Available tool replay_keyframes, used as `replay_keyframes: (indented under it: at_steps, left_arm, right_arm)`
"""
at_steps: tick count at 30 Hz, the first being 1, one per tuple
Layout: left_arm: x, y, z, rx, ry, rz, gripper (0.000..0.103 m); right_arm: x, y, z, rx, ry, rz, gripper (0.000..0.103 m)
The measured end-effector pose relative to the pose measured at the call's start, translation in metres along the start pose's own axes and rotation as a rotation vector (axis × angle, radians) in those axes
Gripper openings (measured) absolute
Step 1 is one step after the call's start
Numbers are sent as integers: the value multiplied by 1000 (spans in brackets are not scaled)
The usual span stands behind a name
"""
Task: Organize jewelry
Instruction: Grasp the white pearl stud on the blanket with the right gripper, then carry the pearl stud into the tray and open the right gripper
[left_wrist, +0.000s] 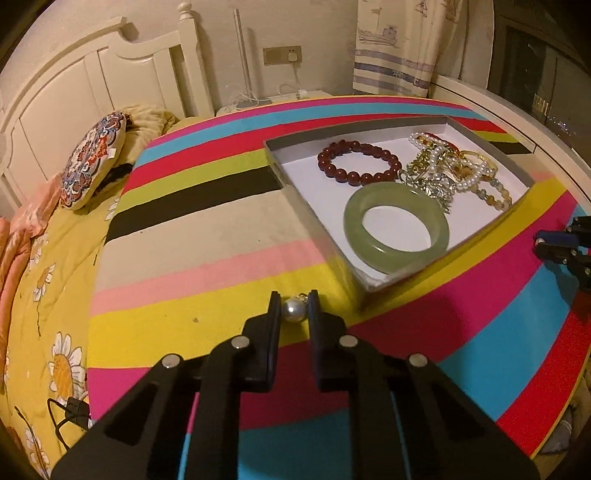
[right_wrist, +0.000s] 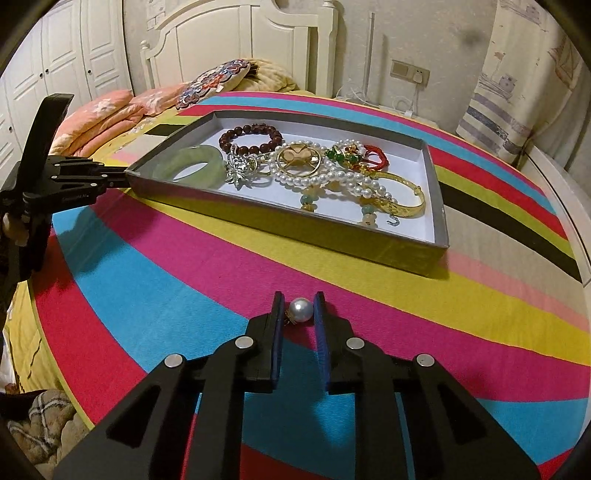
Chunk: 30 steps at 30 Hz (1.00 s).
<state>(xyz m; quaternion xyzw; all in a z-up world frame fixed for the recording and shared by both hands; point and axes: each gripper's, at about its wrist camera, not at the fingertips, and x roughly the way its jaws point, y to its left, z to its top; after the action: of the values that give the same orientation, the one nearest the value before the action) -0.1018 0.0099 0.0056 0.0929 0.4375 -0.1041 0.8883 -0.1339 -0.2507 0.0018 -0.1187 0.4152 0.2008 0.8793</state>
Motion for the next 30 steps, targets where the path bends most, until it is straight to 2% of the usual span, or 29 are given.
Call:
replay_keyframes:
  at_steps: [7,15,22,26,30]
  left_arm:
    - [-14,-2,-10,2,-24,20,14]
    - [-52,-14,-7,15,-101,6,14]
    - [-64,-58,24,32,-163,-107,14]
    - [-57,-89,42,60,-175,-129,14]
    - [-44,-110,57,40,-173,-140,14]
  right_arm:
    - [-7,1,0,7,-29,17,17]
    - [-21,7,4,-5,-72,28,17]
    - [-32,3,20,-6,-128,6,17]
    - [-35,-8,32,8,-169,-6,17]
    - [-32,-17,43,18,-197,-10,17]
